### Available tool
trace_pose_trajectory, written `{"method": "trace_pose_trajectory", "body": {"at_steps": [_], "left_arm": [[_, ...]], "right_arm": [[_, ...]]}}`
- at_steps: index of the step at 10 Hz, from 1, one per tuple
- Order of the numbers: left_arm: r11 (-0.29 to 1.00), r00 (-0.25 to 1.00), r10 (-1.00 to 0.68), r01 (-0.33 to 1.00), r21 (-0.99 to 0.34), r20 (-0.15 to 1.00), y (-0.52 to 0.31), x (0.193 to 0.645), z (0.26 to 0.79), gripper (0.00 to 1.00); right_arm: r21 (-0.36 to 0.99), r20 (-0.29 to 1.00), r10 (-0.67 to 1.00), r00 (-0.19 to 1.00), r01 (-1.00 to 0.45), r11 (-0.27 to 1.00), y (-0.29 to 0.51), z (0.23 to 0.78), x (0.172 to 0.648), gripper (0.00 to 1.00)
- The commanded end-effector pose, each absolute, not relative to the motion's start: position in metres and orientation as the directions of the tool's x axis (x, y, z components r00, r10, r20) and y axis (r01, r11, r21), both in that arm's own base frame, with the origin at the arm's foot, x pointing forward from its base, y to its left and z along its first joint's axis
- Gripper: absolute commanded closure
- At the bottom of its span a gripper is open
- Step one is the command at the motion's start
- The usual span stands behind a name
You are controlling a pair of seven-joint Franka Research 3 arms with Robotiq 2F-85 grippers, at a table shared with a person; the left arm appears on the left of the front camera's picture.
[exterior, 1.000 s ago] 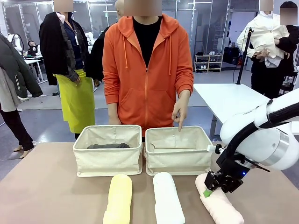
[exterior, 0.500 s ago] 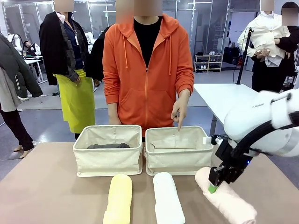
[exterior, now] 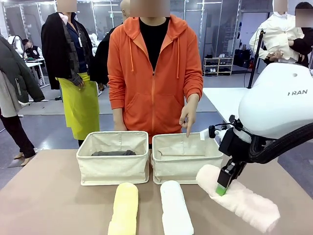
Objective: Divide the towels into two baskets.
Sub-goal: Pick up one hotel-folded towel from the bottom of the table and place it in the Fabric basket indicated by the person.
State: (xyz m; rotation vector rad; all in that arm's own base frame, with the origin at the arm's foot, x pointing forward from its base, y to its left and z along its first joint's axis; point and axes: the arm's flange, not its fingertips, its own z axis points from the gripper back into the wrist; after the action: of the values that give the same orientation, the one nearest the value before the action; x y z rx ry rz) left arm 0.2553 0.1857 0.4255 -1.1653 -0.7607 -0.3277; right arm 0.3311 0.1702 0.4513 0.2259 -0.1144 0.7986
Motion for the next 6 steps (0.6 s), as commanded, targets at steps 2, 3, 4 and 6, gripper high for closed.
{"method": "trace_pose_trajectory", "body": {"at_steps": [2,3,4,6], "left_arm": [[0.372,0.696,0.162,0.613,-0.697,0.699,0.188,0.255,0.429,0.0],[0.372,0.696,0.162,0.613,-0.697,0.699,0.188,0.255,0.429,0.0],[0.372,0.696,0.162,0.613,-0.697,0.699,0.188,0.255,0.429,0.0],[0.372,0.696,0.162,0.613,-0.697,0.699,0.188,0.255,0.429,0.0]], "right_arm": [[0.178,0.169,0.655,0.737,-0.676,0.715,0.164,0.441,0.334,0.66],[0.178,0.169,0.655,0.737,-0.676,0.715,0.164,0.441,0.334,0.66],[0.178,0.169,0.655,0.737,-0.676,0.715,0.164,0.441,0.334,0.66],[0.05,0.241,0.774,0.586,-0.804,0.593,0.166,0.465,0.345,0.63]]}}
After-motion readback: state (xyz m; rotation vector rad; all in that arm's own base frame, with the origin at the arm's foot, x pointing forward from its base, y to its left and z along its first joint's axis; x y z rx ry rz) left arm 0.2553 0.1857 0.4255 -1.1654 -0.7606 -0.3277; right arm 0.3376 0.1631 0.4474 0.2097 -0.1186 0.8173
